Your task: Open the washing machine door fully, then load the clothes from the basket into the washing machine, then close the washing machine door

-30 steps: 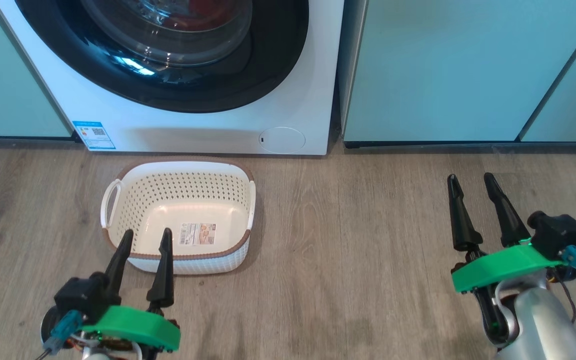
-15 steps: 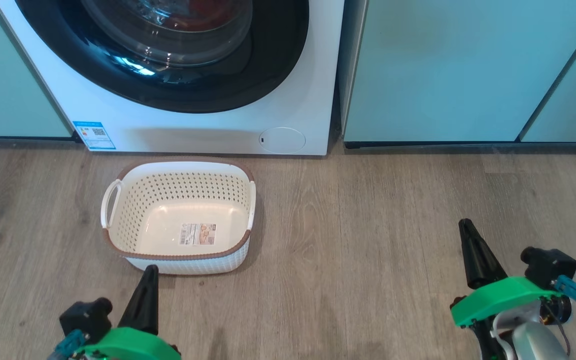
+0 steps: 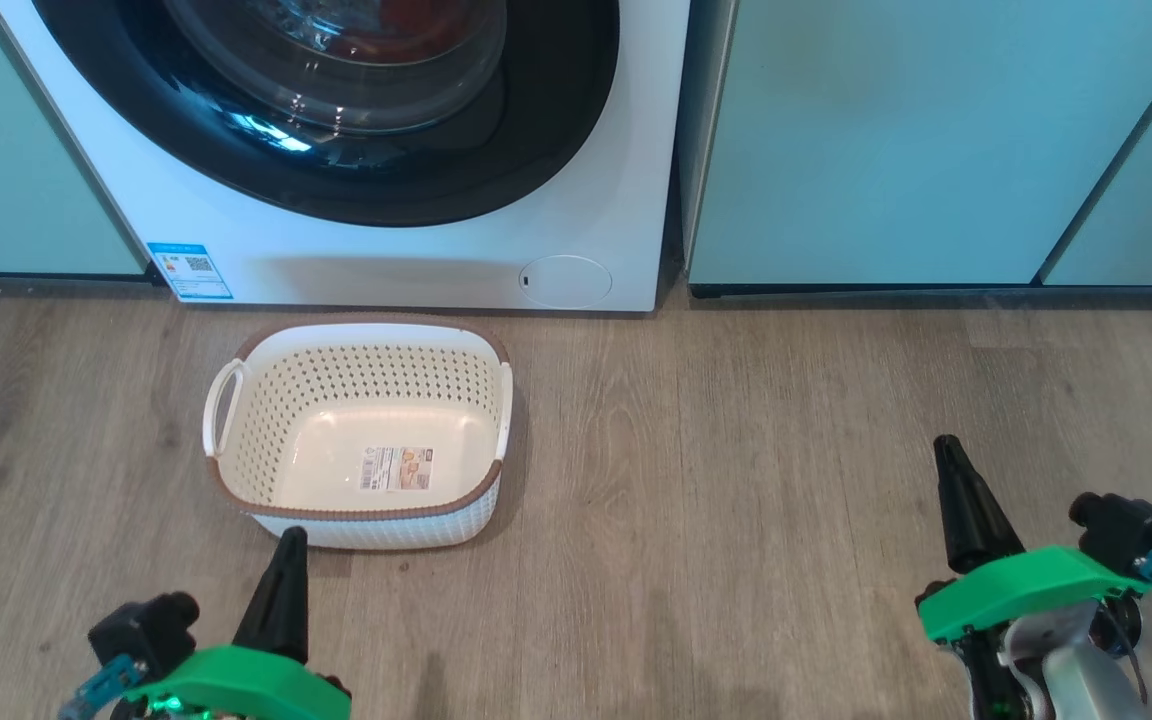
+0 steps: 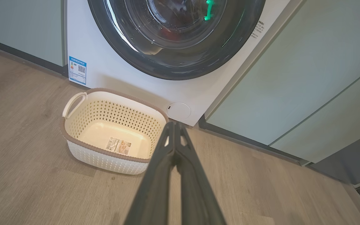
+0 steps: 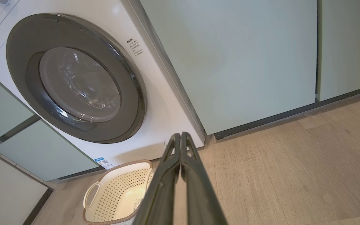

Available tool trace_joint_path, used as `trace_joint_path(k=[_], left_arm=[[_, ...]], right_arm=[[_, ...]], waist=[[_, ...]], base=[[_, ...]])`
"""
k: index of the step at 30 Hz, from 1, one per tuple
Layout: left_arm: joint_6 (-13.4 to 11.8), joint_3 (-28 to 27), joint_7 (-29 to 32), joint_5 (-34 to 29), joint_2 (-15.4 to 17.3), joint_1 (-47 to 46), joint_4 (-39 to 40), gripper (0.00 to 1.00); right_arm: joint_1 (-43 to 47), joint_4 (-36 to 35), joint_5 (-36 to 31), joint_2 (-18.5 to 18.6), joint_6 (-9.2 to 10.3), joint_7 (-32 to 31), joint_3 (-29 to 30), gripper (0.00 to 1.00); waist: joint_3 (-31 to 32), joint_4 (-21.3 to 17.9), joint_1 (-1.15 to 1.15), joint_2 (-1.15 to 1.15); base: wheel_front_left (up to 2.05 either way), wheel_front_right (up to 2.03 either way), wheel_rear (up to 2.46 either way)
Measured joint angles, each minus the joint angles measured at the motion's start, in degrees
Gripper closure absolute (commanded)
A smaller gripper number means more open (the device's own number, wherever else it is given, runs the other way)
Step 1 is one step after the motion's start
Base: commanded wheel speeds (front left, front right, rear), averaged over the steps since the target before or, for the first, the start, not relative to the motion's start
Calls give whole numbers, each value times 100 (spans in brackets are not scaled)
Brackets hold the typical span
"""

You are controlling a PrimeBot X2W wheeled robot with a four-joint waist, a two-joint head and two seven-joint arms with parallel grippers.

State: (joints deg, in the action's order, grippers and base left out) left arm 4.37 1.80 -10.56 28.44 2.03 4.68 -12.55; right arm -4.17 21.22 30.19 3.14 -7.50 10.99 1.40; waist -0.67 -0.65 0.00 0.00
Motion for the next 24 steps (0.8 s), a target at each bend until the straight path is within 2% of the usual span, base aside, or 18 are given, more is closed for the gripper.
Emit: trace_joint_path(k=[24], left_arm=[[52, -163, 402, 1467, 1, -157, -80, 100]], right_arm=[[1, -129, 1426, 0, 0, -396, 145, 100]], waist=[[12, 15, 0, 0]], base=[[0, 0, 0]])
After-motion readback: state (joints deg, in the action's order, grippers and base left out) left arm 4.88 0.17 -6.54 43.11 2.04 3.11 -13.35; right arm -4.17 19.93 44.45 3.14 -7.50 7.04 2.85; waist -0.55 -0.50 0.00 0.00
